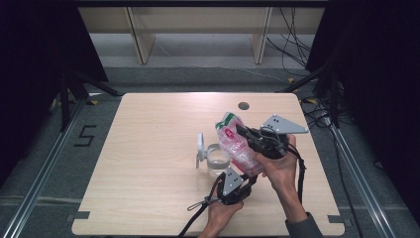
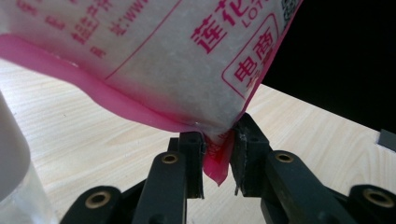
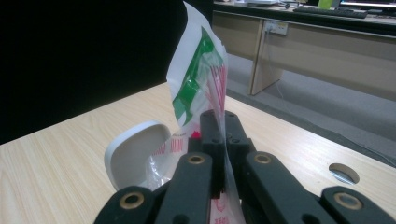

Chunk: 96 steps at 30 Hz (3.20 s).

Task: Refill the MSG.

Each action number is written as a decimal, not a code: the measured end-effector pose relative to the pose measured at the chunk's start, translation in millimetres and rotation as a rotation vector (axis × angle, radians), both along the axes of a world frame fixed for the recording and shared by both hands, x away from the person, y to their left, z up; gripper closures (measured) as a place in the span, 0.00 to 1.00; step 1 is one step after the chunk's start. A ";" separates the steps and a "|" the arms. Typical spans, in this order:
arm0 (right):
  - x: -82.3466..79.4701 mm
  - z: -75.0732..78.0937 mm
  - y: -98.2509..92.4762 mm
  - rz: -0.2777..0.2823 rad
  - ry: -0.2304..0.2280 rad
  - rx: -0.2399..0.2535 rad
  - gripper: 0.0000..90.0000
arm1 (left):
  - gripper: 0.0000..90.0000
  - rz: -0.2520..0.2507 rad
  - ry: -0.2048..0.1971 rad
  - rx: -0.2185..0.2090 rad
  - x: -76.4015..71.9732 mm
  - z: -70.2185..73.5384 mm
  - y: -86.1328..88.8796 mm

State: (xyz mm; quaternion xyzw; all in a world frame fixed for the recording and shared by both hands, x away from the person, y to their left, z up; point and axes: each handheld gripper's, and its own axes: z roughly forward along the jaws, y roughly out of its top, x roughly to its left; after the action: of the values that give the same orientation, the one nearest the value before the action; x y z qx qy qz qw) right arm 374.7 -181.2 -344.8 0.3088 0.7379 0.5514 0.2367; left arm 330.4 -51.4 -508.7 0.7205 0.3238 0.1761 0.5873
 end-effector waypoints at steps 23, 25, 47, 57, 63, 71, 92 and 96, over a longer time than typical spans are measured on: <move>17.6 -5.2 11.4 0.000 0.016 -0.005 1.00 | 0.84 0.012 -0.010 -0.037 9.1 -2.0 -12.9; 17.3 -4.4 10.7 -0.011 0.011 -0.026 1.00 | 0.84 0.004 -0.012 -0.025 10.1 -1.9 -12.6; 21.4 -7.5 24.6 0.002 0.030 -0.022 1.00 | 0.85 0.008 -0.012 -0.059 12.8 -0.5 -15.7; 24.8 -8.0 27.9 0.005 0.017 -0.035 1.00 | 0.85 0.011 -0.019 -0.060 13.1 0.6 -15.7; 27.6 -10.3 30.5 0.023 0.018 -0.034 1.00 | 0.85 0.009 -0.017 -0.061 14.0 -0.4 -16.5; 27.9 -12.3 33.6 0.016 0.036 -0.039 1.00 | 0.85 0.003 -0.010 -0.067 15.4 -0.6 -18.1; 27.6 -10.2 35.0 0.013 0.034 -0.047 1.00 | 0.85 -0.003 -0.022 -0.075 17.8 1.6 -19.7; 27.0 -9.1 34.6 0.004 0.029 -0.031 1.00 | 0.85 -0.012 -0.019 -0.079 19.0 5.8 -22.3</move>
State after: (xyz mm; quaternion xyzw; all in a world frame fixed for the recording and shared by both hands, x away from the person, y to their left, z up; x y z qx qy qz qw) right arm 401.7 -146.6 -353.8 0.3116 0.7502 0.5361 0.2296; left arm 349.4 -73.7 -502.9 0.6970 0.3205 0.1663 0.6195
